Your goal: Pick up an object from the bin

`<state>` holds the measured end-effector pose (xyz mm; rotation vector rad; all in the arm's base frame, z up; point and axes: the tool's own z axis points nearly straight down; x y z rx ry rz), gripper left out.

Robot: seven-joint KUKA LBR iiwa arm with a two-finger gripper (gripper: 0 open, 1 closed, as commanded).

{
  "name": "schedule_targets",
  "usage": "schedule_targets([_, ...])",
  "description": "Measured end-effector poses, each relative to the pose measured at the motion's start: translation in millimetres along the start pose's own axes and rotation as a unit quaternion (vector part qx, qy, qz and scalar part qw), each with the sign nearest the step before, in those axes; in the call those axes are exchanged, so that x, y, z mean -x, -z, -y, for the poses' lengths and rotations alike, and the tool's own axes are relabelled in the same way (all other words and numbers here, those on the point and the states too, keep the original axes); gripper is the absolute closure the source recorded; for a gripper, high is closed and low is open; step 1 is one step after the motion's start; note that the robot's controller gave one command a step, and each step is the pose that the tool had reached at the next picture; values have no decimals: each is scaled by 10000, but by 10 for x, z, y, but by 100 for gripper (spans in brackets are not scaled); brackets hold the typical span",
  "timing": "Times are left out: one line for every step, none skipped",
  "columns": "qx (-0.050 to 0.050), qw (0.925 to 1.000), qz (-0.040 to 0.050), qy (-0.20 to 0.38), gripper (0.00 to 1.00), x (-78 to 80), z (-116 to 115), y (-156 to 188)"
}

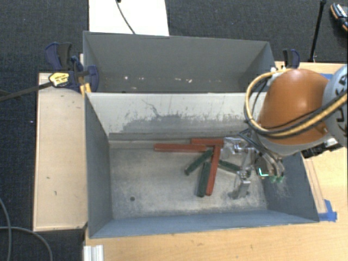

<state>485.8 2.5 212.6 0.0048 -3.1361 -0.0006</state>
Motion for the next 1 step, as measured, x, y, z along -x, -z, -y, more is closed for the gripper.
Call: schedule_targets([0, 10000, 38, -1, 100, 16, 0, 34])
